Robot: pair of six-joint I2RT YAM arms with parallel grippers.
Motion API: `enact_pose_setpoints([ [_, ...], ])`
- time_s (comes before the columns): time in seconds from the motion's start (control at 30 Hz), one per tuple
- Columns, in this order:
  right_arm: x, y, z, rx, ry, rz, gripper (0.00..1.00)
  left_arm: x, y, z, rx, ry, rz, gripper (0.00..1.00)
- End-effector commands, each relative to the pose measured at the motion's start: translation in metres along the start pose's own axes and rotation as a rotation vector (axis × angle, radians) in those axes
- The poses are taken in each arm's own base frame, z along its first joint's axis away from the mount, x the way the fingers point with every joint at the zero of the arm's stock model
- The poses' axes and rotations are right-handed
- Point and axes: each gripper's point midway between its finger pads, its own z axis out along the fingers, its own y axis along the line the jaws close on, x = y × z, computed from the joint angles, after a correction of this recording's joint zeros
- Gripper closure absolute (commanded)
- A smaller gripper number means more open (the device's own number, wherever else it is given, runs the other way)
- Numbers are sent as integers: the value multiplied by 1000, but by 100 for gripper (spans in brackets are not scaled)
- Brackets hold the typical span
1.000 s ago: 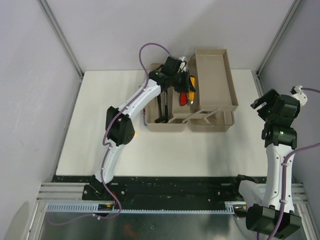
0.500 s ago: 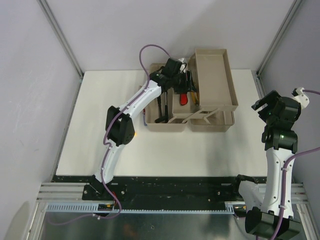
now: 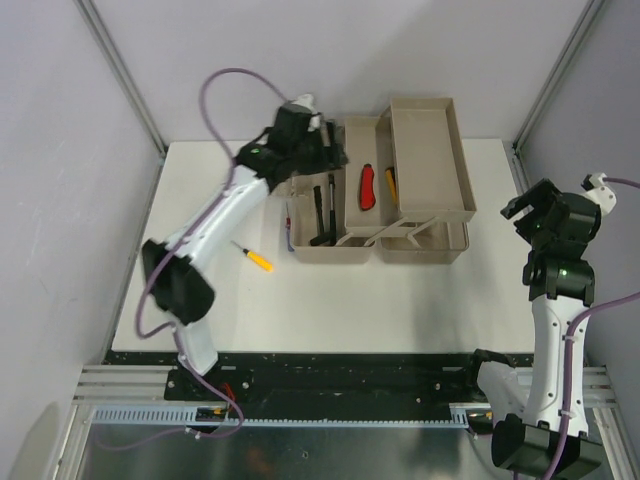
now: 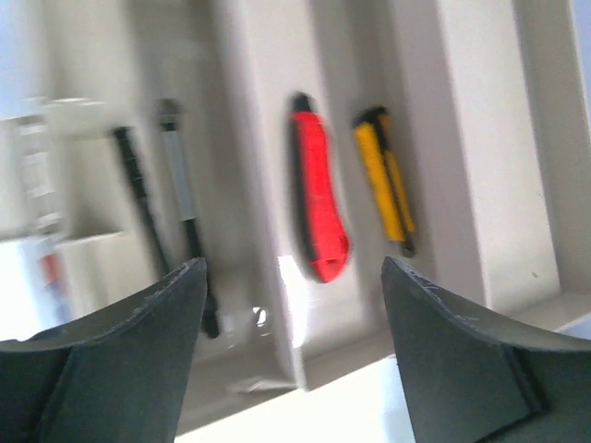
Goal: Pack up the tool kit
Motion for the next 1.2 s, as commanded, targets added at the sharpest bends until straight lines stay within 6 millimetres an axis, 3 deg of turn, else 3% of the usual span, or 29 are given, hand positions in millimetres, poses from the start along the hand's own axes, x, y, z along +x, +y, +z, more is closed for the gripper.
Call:
enact_pose_setpoints([
  [0.0, -12, 28, -3, -130, -39, -45, 15, -16, 96, -48, -259, -113, -52, 14],
  [0.1, -15, 49, -8, -230, -48, -79, 14, 18, 156, -63, -390, -67, -117, 3],
  [0.23, -13, 82, -16, -376, -40, -139, 13, 73, 215, -71, -516, 30, -218, 1],
  [0.4, -6, 121, -29, -518, -31, -234, 13, 132, 254, -73, -642, 117, -336, 0],
  [0.57, 10, 156, -49, -624, -28, -328, 13, 170, 276, -64, -717, 200, -418, 5],
  [0.77, 18, 167, -56, -634, -30, -352, 13, 174, 297, -44, -786, 221, -398, 26],
  [1.0, 24, 171, -60, -645, -25, -363, 13, 170, 312, -26, -821, 210, -402, 44],
  [1.17, 31, 178, -62, -671, -10, -382, 13, 169, 317, -20, -823, 219, -379, 66],
])
